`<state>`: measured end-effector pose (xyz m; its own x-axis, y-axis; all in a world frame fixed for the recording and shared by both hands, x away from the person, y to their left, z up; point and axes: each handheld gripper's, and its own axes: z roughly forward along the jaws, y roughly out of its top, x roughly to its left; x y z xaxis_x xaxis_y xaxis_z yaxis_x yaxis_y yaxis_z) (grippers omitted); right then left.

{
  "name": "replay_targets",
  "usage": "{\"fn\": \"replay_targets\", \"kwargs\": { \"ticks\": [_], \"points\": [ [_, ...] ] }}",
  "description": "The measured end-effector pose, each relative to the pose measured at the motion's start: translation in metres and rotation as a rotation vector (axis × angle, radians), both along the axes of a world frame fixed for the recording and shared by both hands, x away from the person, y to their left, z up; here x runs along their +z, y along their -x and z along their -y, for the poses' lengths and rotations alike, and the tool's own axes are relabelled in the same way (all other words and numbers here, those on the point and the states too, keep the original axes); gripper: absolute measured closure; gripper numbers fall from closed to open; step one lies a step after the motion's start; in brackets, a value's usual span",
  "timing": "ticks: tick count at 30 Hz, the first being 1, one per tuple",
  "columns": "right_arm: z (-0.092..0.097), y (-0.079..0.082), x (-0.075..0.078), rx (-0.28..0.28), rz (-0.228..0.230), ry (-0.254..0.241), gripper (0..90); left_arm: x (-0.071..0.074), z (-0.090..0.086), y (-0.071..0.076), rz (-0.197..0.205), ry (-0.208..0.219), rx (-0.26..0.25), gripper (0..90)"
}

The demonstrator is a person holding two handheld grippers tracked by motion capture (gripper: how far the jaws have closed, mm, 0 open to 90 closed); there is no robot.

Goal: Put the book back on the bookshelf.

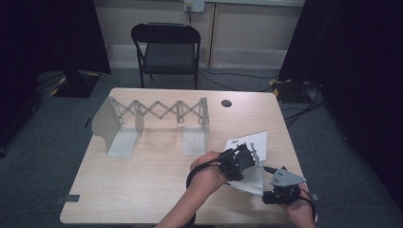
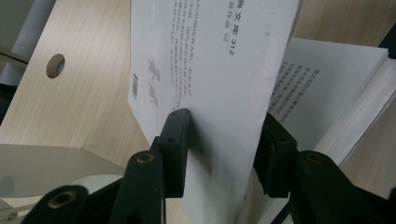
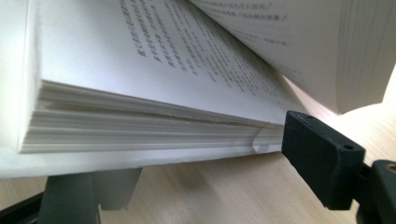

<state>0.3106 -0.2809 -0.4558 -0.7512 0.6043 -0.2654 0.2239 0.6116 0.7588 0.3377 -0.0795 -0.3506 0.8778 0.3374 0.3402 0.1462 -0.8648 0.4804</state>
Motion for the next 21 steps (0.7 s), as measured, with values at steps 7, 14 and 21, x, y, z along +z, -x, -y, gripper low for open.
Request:
{"fn": "replay_targets", "kwargs": {
  "ticks": [7,14,21],
  "points": [
    [-0.003,0.002,0.008,0.044,0.046,0.041,23.3,0.005,-0.001,0.002,-0.002,0.01,0.004,60.6],
    [-0.01,0.002,0.024,0.152,0.084,0.084,40.0,0.01,-0.005,0.0,-0.005,0.03,0.001,60.4],
    [-0.014,0.002,0.036,0.169,0.096,0.129,53.7,0.007,-0.007,-0.001,-0.028,0.092,-0.037,49.2]
  ]
}}
